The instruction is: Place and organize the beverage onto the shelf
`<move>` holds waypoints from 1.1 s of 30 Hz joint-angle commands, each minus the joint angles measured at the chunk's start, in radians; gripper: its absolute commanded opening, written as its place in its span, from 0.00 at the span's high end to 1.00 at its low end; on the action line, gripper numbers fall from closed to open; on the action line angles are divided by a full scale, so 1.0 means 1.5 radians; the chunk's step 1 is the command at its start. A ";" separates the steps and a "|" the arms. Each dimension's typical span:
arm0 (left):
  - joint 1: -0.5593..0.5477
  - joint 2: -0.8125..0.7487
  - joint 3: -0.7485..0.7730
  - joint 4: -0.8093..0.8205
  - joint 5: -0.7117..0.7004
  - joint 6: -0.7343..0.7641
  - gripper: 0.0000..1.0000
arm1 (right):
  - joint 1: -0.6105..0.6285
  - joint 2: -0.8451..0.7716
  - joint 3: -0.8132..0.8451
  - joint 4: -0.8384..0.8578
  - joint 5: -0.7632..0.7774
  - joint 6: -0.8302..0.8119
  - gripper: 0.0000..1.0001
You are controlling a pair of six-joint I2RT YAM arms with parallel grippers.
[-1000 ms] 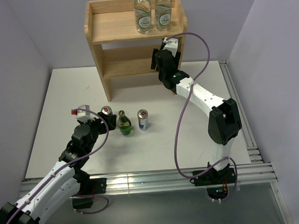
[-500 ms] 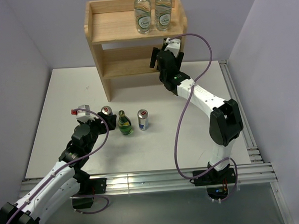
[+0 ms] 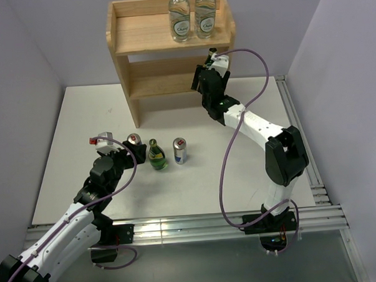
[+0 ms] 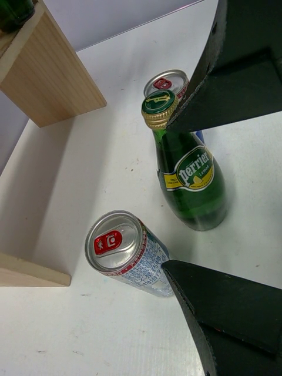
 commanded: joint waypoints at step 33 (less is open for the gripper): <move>-0.002 0.016 0.004 0.036 -0.009 0.008 0.04 | -0.001 0.077 0.117 0.009 0.056 -0.032 0.92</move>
